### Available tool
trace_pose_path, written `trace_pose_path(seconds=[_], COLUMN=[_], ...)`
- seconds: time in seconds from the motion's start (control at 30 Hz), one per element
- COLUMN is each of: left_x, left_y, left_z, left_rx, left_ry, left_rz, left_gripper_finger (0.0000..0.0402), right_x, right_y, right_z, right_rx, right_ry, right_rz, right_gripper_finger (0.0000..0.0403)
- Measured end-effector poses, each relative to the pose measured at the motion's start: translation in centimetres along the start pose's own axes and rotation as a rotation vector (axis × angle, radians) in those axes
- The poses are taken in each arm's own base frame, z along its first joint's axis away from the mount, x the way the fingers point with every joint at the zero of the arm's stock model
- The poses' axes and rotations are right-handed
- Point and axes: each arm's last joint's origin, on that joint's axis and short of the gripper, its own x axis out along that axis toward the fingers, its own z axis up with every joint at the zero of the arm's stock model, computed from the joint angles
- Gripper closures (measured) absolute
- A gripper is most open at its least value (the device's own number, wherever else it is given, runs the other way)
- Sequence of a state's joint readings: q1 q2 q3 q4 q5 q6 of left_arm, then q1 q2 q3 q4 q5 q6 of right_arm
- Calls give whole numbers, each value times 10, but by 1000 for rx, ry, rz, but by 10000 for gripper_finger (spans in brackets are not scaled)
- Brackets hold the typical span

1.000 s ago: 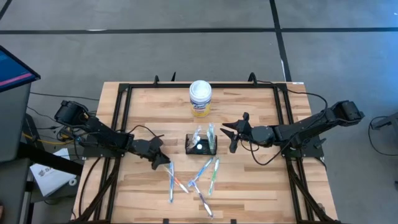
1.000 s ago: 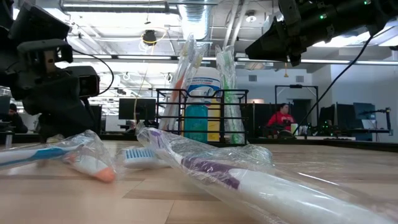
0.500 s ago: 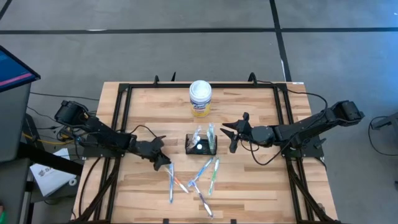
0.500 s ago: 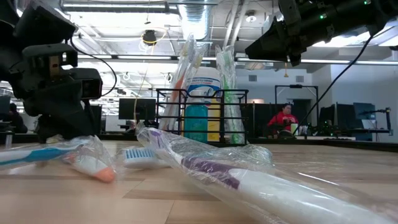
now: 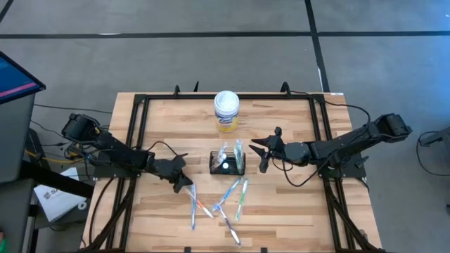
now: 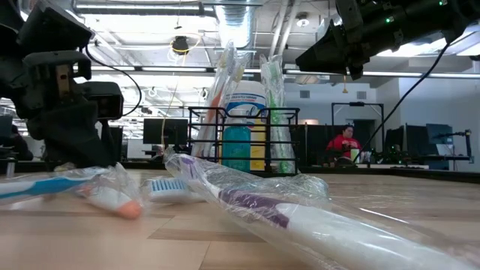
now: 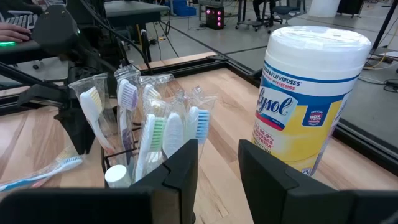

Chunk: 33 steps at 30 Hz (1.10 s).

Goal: Pick & Place toothbrushing station
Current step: Put the left blue toothbrush into the black mesh organizer

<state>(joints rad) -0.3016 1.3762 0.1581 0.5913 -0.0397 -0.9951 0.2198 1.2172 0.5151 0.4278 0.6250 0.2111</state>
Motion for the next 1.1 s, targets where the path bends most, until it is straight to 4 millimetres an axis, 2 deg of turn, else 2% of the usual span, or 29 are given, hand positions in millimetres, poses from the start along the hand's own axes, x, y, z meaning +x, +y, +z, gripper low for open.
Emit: trace_pose_path(seconds=[0.13,0.4,0.77,1.1], left_x=[0,-2,-31,-54], left_y=[0,-2,-30,-44], left_z=[0,1,22,33], left_rx=[12,44,164,266], left_ry=[5,-15,-210,-351], left_rz=[-4,-19,-222,-324], left_gripper_finger=[399,401,401,401], right_x=[0,0,0,0], right_y=[0,0,0,4], right_z=[0,0,1,3], right_rx=[0,0,9,22], right_ry=[0,0,-12,-11], right_rz=[0,0,3,106], right_gripper_finger=[296,296,296,296])
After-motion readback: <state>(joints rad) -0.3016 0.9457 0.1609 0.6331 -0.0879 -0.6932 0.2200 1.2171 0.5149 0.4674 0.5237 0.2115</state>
